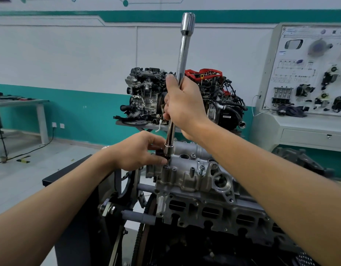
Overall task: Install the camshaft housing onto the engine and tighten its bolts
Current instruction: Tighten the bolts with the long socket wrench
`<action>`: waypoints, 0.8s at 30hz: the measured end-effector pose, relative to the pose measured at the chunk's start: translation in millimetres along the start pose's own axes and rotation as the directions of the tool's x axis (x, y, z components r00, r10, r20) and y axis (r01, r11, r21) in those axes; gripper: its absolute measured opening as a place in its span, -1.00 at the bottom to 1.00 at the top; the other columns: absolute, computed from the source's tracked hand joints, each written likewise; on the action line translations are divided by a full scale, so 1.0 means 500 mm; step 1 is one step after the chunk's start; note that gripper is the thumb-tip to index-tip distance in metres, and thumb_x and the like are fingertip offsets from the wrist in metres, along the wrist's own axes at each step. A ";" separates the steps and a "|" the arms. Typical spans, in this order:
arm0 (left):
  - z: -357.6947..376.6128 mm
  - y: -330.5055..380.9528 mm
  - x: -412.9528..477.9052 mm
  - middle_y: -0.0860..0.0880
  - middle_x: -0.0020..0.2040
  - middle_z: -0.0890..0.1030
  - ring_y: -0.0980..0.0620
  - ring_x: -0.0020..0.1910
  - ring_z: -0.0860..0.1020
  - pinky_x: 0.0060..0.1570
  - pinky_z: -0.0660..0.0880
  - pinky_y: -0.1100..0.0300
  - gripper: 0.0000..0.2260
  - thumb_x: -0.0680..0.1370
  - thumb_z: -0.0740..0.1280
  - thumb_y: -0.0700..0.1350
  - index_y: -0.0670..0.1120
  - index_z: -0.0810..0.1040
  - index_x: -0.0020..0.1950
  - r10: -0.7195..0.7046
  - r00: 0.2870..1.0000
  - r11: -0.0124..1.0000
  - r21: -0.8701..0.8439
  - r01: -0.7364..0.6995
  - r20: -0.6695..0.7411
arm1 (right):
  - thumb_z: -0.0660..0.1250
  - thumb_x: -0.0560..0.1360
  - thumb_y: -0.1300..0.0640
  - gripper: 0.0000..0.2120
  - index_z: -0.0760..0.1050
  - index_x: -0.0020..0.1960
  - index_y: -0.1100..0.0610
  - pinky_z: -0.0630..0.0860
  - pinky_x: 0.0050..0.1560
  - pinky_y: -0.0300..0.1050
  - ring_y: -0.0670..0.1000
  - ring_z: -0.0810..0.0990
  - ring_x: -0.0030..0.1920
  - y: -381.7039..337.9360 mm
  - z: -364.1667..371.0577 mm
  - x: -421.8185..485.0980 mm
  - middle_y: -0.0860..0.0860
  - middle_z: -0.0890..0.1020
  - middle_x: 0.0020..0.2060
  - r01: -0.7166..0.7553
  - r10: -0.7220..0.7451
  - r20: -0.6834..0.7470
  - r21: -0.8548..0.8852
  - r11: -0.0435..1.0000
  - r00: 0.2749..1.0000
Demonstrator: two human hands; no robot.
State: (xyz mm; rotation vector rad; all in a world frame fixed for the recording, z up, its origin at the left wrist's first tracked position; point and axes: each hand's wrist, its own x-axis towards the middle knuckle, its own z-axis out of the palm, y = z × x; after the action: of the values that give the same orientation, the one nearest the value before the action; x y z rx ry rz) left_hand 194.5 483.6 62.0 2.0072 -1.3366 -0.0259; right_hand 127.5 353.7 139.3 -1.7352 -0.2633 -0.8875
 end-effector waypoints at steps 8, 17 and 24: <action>0.007 -0.001 -0.002 0.06 -0.06 0.74 0.11 -0.03 0.68 0.13 0.53 0.18 -0.80 0.50 0.51 -0.20 -0.09 0.63 0.11 -0.003 0.999 1.000 0.029 0.004 -0.032 | 0.14 0.68 0.01 -0.70 0.29 -0.19 0.10 0.47 -0.32 0.10 0.05 0.33 -0.41 0.000 0.008 0.005 0.01 0.34 -0.41 -0.012 0.012 -0.037 0.003 1.000 0.999; 0.050 -0.004 -0.027 0.05 -0.11 0.74 0.16 -0.05 0.68 -0.03 0.54 0.37 -0.74 0.48 0.51 -0.26 -0.01 0.64 0.10 -0.001 0.968 0.996 -0.086 -0.021 -0.250 | 0.16 0.69 0.03 -0.68 0.26 -0.22 0.09 0.27 -0.41 -0.03 -0.04 0.24 -0.50 0.010 0.010 0.001 -0.03 0.29 -0.47 0.030 -0.026 -0.044 0.097 0.995 0.999; 0.065 -0.004 -0.036 0.12 -0.07 0.74 0.25 -0.02 0.67 0.01 0.50 0.43 -0.70 0.47 0.51 -0.28 0.05 0.65 0.10 0.029 0.945 0.997 -0.054 -0.049 -0.325 | 0.19 0.67 0.05 -0.67 0.36 -0.28 -0.09 0.27 -0.43 -0.17 -0.16 0.31 -0.52 0.011 0.014 -0.014 -0.20 0.37 -0.53 0.147 -0.143 -0.039 0.180 0.973 0.989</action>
State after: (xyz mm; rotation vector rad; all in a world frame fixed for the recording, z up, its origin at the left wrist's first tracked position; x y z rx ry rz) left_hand 175.3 480.8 30.4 1.8376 -1.1486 0.2684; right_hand 128.6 359.9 129.7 -1.5482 -0.4460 -0.9596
